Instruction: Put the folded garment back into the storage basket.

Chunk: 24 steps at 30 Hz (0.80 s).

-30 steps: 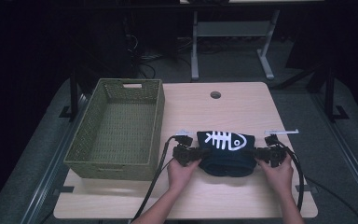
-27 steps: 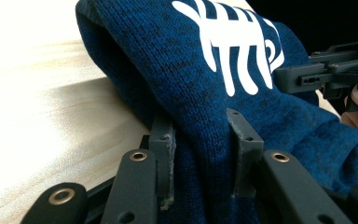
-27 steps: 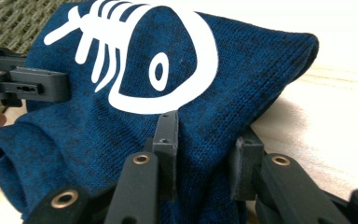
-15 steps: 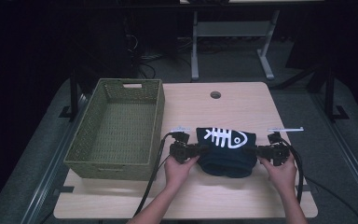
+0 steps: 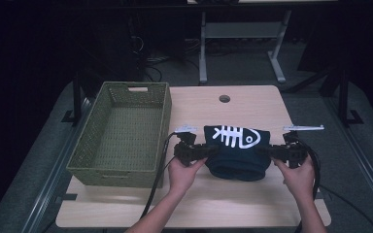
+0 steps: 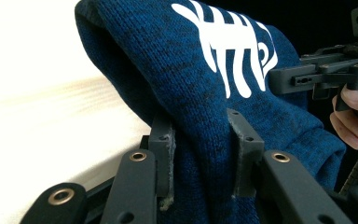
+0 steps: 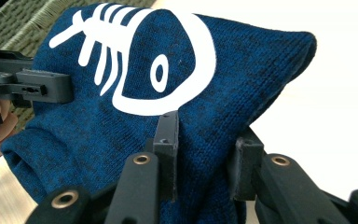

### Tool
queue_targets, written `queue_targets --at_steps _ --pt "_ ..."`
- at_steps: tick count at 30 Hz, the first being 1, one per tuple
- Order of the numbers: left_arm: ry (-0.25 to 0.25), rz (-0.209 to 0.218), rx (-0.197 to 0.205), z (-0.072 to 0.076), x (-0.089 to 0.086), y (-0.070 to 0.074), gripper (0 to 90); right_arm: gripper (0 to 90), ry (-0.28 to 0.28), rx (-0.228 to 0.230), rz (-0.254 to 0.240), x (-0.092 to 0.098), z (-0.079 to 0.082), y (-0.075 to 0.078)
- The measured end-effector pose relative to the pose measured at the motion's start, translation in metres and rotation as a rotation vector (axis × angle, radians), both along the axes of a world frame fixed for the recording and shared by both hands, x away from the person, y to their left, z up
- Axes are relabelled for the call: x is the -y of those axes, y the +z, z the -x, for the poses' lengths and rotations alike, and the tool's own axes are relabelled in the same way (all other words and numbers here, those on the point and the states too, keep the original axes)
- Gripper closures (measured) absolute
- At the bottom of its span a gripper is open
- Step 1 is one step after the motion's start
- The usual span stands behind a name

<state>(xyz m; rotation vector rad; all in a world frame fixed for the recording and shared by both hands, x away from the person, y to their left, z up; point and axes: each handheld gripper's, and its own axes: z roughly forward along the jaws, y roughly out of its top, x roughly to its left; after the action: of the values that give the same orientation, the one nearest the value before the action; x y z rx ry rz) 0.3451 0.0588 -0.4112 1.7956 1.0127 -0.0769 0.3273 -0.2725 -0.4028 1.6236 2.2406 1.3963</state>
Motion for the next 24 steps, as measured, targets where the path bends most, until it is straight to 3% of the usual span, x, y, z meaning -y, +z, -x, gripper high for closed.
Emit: queue_targets --at_steps 11,24 --pt "0.004 -0.03 0.024 -0.001 -0.014 0.019 67.6 68.9 0.025 0.007 0.0 -0.014 -0.002 0.019" --pt "0.005 -0.026 0.035 -0.005 -0.02 0.033 67.6 68.9 0.031 0.02 0.008 -0.02 -0.006 0.031"
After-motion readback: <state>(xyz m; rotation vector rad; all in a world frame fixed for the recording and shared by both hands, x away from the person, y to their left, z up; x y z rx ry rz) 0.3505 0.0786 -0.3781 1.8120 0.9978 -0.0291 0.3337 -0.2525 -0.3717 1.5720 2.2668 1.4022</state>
